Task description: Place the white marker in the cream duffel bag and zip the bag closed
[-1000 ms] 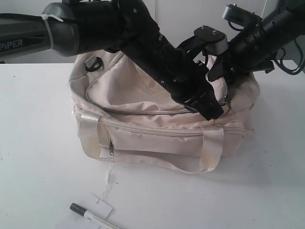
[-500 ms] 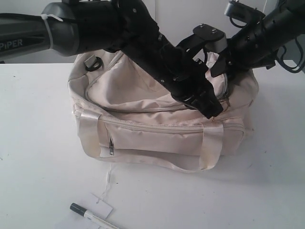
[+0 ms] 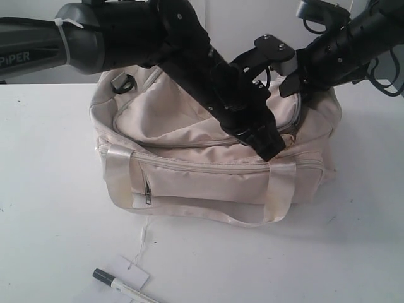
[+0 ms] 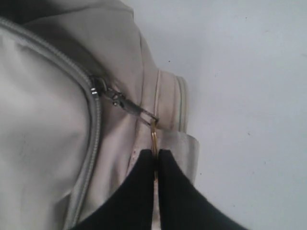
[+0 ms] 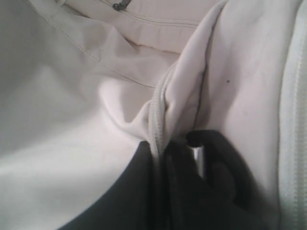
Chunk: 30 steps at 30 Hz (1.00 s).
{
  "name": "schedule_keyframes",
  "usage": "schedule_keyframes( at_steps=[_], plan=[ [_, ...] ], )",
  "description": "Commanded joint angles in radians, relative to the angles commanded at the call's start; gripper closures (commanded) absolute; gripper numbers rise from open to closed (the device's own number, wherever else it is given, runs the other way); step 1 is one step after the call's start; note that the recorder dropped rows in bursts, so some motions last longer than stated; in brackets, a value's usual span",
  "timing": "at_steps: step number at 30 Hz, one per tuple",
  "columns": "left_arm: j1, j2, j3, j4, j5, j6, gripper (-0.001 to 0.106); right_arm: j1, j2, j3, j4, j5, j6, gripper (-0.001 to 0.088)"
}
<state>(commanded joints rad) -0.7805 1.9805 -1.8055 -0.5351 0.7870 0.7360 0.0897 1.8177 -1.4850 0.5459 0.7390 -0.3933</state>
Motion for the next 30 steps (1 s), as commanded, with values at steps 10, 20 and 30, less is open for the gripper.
schedule_keyframes(
  at_steps=[10, 20, 30],
  plan=[
    [0.000, 0.000, 0.000, 0.143, 0.059, 0.000, 0.105, -0.018, 0.000, 0.000, 0.000, 0.010, 0.011, 0.0868],
    [0.000, 0.000, 0.000, 0.272, 0.108, 0.000, 0.105, -0.022, 0.000, 0.000, 0.000, 0.014, 0.013, 0.0868],
    [0.000, -0.010, 0.000, 0.357, 0.159, -0.091, 0.105, -0.022, 0.002, 0.000, 0.000, 0.016, 0.013, 0.0868]
  ],
)
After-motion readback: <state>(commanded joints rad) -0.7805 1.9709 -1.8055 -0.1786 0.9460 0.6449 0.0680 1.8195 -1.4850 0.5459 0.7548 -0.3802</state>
